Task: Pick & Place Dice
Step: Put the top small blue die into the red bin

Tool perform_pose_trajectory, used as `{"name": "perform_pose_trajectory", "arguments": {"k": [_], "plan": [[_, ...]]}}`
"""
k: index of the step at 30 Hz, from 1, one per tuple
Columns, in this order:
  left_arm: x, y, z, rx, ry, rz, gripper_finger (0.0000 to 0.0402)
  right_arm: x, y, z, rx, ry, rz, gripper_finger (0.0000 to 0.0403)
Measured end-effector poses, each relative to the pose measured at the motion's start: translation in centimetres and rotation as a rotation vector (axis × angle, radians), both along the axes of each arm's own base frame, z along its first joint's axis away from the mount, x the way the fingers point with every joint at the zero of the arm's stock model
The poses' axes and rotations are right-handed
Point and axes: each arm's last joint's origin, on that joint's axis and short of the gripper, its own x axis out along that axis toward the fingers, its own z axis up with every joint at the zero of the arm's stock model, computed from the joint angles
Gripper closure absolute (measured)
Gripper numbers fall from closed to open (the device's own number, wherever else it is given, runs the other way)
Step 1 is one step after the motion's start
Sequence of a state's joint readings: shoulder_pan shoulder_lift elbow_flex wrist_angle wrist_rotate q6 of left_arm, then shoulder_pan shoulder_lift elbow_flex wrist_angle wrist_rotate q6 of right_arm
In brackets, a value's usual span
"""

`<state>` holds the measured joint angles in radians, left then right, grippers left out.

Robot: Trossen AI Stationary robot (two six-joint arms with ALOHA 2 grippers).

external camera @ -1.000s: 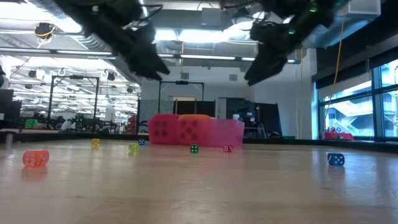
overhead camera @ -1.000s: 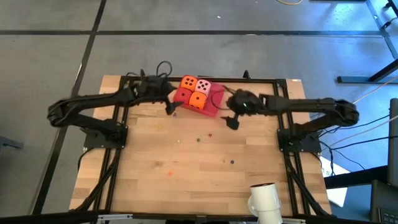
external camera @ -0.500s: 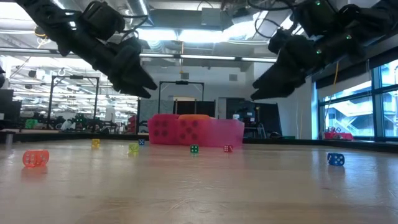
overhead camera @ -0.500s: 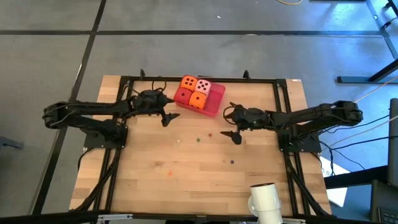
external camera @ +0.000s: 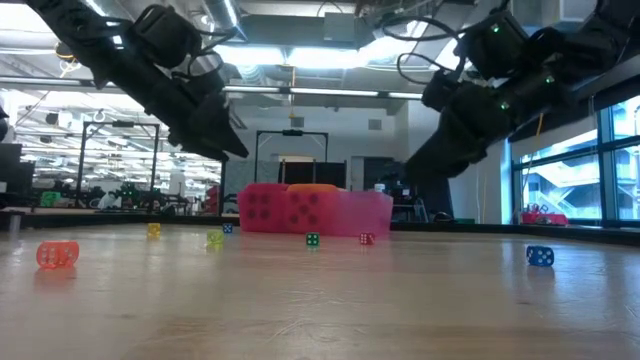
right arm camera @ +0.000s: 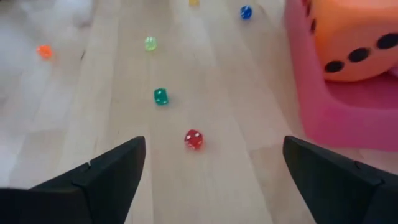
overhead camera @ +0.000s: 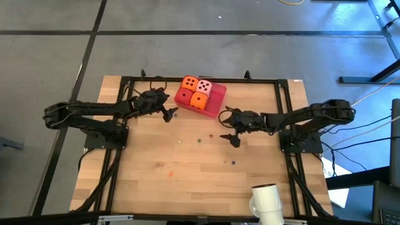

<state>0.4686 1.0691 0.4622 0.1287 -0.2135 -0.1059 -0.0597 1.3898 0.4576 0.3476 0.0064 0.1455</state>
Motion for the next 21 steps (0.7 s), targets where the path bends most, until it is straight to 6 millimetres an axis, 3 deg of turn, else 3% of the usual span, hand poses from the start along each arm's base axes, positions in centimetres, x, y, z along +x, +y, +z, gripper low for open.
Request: {"name": "perform_pose_trajectory", "arguments": {"k": [10, 17, 21], "plan": [[-0.3, 0.1, -0.3, 0.056, 0.089, 0.033, 0.0002, 0.7, -0.1, -2.0, 0.003, 0.048, -0.003, 0.0081], [-0.8, -0.5, -2.4, -0.066, 0.281, -0.075, 0.0002, 0.8, -0.1, -2.0, 0.001, 0.041, -0.003, 0.0095], [0.1, -0.6, -4.0, -0.105, 0.338, -0.152, 0.0002, 0.8, -0.1, -2.0, -0.006, 0.041, -0.002, 0.0097]]}}
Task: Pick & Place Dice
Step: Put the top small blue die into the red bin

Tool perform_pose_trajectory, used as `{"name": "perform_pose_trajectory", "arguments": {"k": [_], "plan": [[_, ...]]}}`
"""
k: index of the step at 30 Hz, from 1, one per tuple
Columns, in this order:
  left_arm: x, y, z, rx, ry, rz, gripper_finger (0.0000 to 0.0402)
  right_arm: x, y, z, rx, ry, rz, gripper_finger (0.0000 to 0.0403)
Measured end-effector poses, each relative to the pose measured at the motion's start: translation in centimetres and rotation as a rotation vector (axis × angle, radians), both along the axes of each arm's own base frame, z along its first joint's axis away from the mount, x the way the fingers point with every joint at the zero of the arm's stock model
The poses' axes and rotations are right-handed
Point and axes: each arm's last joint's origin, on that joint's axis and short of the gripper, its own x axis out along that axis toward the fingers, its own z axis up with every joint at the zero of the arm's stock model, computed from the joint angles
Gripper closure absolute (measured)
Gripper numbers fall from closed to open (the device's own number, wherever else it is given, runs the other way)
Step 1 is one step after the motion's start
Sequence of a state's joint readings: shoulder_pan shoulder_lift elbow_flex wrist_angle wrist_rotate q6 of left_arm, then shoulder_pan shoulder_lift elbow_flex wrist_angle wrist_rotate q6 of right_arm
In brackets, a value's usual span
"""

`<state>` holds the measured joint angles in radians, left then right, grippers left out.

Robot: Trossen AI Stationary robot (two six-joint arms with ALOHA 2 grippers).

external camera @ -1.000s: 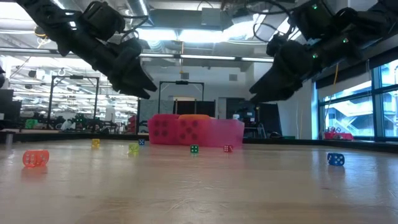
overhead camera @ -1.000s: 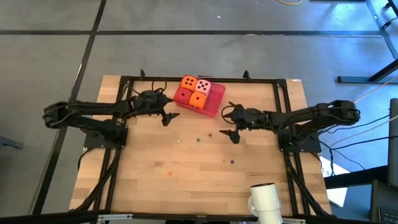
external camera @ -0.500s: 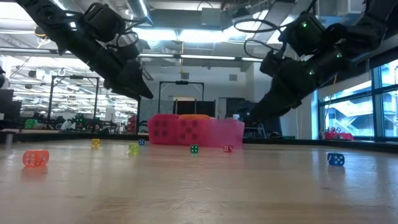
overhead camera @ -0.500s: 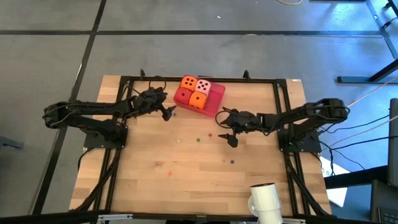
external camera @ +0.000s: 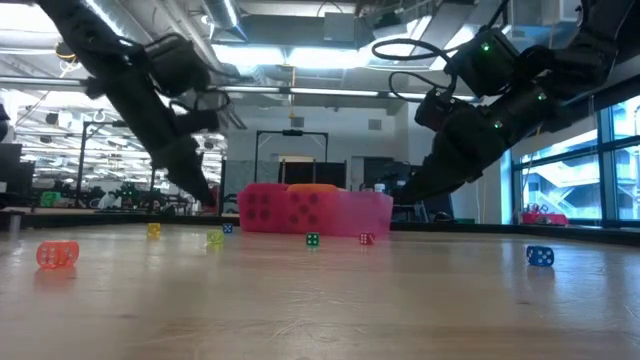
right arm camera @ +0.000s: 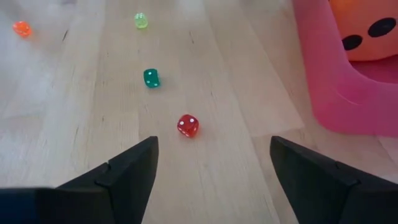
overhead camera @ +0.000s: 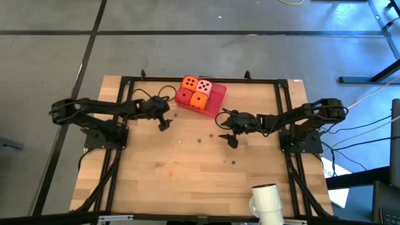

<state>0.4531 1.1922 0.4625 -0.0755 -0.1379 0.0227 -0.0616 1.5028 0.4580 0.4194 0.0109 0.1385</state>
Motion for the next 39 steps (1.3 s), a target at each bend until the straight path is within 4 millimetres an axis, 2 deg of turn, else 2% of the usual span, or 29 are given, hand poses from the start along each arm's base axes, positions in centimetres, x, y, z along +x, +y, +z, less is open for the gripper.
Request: {"name": "perform_pose_trajectory", "arguments": {"k": [5, 10, 17, 28, 33, 39], "plan": [[1.7, 0.4, -2.2, 0.006, 0.036, -0.106, 0.0002, 0.0, 0.0, 0.0, 0.003, 0.0, -0.002, 0.0097], [2.4, 1.2, -3.6, 0.038, 0.057, -0.091, 0.0017, 0.0, 0.0, 0.0, 0.003, 0.0, -0.002, 0.0097], [2.1, 1.9, -3.7, -0.03, 0.018, -0.112, 0.0096, 0.0, 0.0, 0.0, -0.001, 0.0, 0.0, 0.0097], [1.4, 3.0, -3.7, -0.024, 0.019, -0.054, 0.023, 0.0, 0.0, 0.0, -0.004, 0.0, 0.002, 0.0097], [1.5, 2.9, -3.7, -0.019, 0.02, -0.097, 0.0271, 0.0, 0.0, 0.0, -0.004, 0.0, 0.002, 0.0097], [1.8, 2.9, -3.5, -0.028, -0.037, -0.151, 0.0302, 0.0, 0.0, 0.0, -0.004, 0.0, 0.003, 0.0097]]}}
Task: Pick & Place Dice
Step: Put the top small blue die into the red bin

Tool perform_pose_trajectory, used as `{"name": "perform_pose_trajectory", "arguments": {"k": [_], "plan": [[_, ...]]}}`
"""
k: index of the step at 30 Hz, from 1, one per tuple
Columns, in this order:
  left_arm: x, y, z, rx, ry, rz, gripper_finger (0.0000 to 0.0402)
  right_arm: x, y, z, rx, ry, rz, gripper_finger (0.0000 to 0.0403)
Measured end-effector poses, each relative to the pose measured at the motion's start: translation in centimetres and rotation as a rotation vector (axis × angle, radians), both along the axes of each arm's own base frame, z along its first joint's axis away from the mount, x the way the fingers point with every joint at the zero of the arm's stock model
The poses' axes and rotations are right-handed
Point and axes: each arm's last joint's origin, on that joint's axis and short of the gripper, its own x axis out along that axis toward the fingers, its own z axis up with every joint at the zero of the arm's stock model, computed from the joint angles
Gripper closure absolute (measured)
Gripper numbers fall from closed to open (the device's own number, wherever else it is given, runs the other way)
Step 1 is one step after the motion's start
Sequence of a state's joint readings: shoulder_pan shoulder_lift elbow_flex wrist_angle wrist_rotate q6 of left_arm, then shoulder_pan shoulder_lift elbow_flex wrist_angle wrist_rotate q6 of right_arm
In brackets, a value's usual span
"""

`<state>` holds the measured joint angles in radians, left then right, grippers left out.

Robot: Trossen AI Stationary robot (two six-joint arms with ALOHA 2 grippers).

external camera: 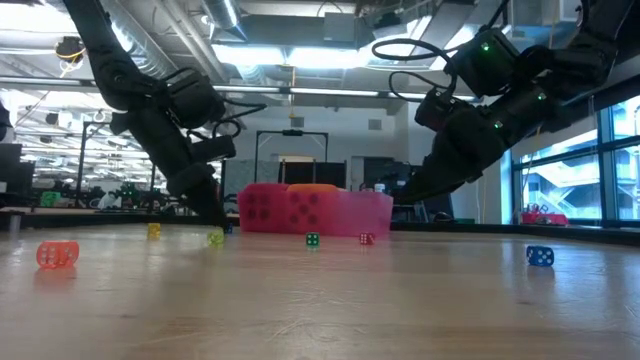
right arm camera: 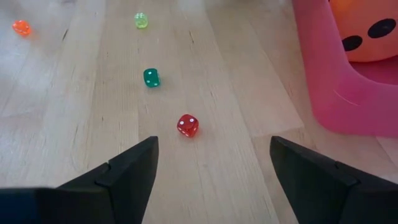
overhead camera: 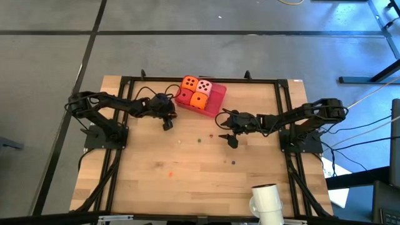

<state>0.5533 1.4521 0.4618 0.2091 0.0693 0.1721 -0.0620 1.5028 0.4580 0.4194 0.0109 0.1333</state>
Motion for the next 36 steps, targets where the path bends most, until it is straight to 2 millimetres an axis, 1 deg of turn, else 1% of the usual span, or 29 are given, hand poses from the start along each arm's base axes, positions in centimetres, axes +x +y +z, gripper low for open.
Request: {"name": "perform_pose_trajectory", "arguments": {"k": [20, 22, 25, 30, 36], "plan": [[0.1, -0.1, 0.1, -0.011, -0.02, -0.005, 0.0356, 0.0, 0.0, 0.0, -0.003, 0.0, 0.002, 0.0097], [0.4, -0.2, 0.3, -0.024, -0.061, -0.016, 0.0357, 0.0, 0.0, 0.0, -0.003, 0.001, 0.002, 0.0097], [1.0, -0.4, 0.9, -0.045, -0.149, -0.08, 0.0357, 0.0, 0.0, 0.0, -0.003, 0.001, 0.002, 0.0097], [2.3, -1.0, 2.2, -0.032, -0.315, -0.163, 0.0355, 0.0, 0.0, 0.0, -0.005, 0.001, 0.003, 0.0097], [4.5, -1.5, 5.1, 0.028, -0.482, -0.217, 0.0355, 0.0, 0.0, 0.0, -0.029, 0.002, 0.02, 0.0097]]}}
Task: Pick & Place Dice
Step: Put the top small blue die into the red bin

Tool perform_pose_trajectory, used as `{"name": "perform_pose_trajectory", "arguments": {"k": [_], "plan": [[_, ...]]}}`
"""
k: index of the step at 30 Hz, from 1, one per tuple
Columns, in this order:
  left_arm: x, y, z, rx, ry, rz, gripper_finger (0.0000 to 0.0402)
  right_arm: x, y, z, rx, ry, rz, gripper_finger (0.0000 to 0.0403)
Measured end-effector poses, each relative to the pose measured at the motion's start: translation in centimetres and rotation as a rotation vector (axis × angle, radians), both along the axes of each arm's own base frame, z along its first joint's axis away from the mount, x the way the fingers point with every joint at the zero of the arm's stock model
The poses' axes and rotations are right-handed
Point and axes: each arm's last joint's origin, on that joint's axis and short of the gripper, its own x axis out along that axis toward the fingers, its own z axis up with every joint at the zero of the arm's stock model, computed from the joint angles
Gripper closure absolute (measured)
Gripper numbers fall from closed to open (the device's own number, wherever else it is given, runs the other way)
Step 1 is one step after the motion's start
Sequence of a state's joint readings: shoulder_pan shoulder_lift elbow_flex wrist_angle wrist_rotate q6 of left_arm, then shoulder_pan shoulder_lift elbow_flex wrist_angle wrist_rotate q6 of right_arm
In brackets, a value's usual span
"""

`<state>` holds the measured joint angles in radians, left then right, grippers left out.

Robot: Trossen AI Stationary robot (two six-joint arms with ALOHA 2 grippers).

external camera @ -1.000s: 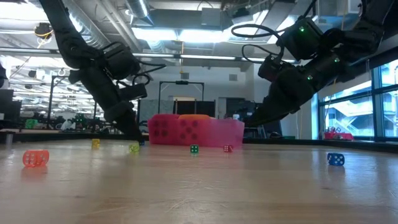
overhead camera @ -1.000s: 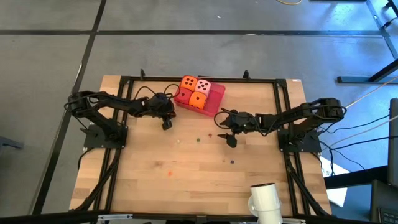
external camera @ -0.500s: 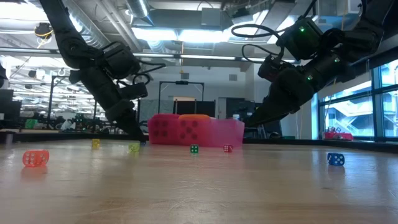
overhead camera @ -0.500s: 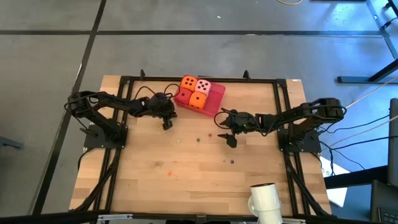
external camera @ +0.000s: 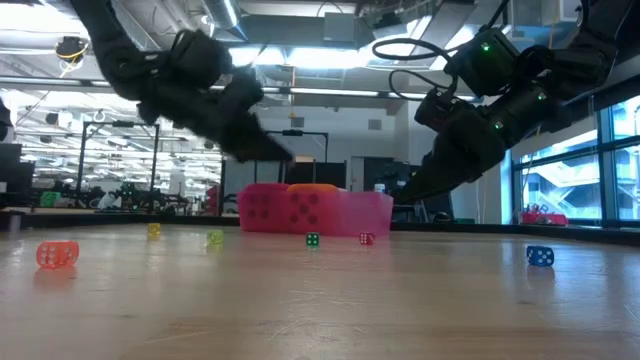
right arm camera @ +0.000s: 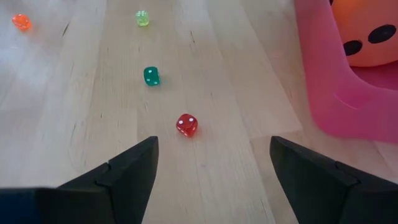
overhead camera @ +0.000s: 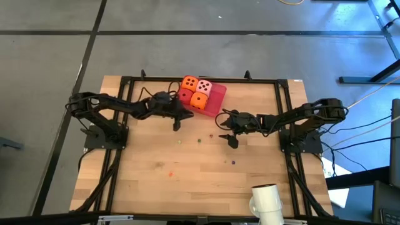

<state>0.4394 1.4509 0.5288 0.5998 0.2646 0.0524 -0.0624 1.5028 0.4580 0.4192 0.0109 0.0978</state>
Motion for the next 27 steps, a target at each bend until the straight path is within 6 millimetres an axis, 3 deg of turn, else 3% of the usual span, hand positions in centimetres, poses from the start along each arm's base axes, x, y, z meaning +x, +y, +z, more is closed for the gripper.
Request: {"name": "perform_pose_trajectory", "arguments": {"k": [9, 14, 19, 27], "plan": [[4.2, 0.3, 4.0, 0.246, -0.116, -0.093, 0.0355, 0.1, 0.0, 0.1, -0.005, -0.017, 0.003, 0.0097], [8.3, 1.5, 2.9, 0.237, -0.056, -0.115, 0.0355, 0.1, 0.0, 0.1, -0.005, -0.016, 0.002, 0.0097], [11.2, 3.7, 1.3, 0.218, 0.146, -0.082, 0.0355, 0.1, 0.0, 0.1, -0.004, -0.016, 0.001, 0.0097], [12.5, 6.1, 0.6, 0.242, 0.285, 0.03, 0.0341, 0.1, 0.0, 0.1, 0.02, -0.017, -0.015, 0.0097]]}}
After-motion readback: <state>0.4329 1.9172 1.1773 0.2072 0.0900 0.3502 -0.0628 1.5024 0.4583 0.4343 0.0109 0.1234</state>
